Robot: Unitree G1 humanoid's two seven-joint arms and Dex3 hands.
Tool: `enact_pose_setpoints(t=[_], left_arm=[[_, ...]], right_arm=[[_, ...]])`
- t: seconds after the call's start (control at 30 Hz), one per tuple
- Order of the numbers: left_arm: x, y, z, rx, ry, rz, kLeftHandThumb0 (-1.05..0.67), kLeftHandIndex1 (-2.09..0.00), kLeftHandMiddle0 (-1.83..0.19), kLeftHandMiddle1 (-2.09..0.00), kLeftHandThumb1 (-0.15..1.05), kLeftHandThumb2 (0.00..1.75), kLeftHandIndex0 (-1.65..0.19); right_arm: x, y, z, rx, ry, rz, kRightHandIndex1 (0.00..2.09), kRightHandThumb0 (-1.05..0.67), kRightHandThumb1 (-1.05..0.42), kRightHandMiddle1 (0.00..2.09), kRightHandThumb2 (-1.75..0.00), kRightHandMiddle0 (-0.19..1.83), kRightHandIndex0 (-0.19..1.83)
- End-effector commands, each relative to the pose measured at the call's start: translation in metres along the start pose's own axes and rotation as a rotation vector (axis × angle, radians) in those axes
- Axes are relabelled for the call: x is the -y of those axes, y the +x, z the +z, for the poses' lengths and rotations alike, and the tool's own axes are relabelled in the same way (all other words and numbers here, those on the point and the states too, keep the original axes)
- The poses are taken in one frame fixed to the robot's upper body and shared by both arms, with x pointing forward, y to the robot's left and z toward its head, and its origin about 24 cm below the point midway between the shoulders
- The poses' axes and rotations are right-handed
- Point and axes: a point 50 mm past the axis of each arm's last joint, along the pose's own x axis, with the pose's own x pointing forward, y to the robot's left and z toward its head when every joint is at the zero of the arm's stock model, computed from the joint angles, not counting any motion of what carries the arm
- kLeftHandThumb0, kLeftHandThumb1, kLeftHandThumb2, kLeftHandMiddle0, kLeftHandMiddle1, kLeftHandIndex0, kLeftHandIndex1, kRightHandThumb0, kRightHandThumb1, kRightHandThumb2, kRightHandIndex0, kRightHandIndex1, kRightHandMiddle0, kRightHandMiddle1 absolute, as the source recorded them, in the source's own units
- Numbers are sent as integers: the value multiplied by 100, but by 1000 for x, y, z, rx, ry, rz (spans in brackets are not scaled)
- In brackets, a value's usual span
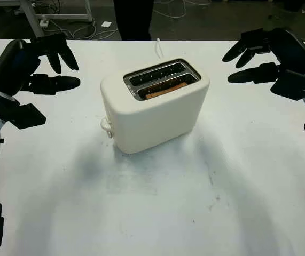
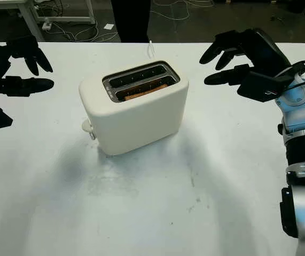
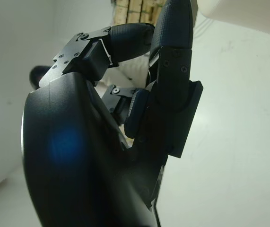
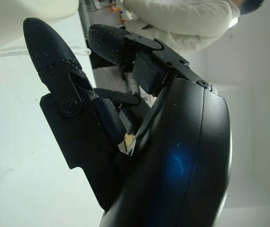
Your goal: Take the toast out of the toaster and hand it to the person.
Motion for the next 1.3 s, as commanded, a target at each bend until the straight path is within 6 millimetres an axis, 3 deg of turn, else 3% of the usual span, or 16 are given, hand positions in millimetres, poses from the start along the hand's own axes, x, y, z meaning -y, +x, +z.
enact_pose_setpoints(t=[0.0, 1.27], left_arm=[[-1, 1, 2, 14, -1, 9, -76, -155, -69, -171, 92, 32, -50], [1, 0, 1, 13, -9, 10, -77, -155, -67, -171, 92, 33, -48]], right_arm=[[-3, -2, -2, -3, 1, -6, 106, -86, -76, 74, 0, 82, 83], [-3, -5, -6, -7, 9, -17, 103, -83, -74, 74, 0, 82, 84]])
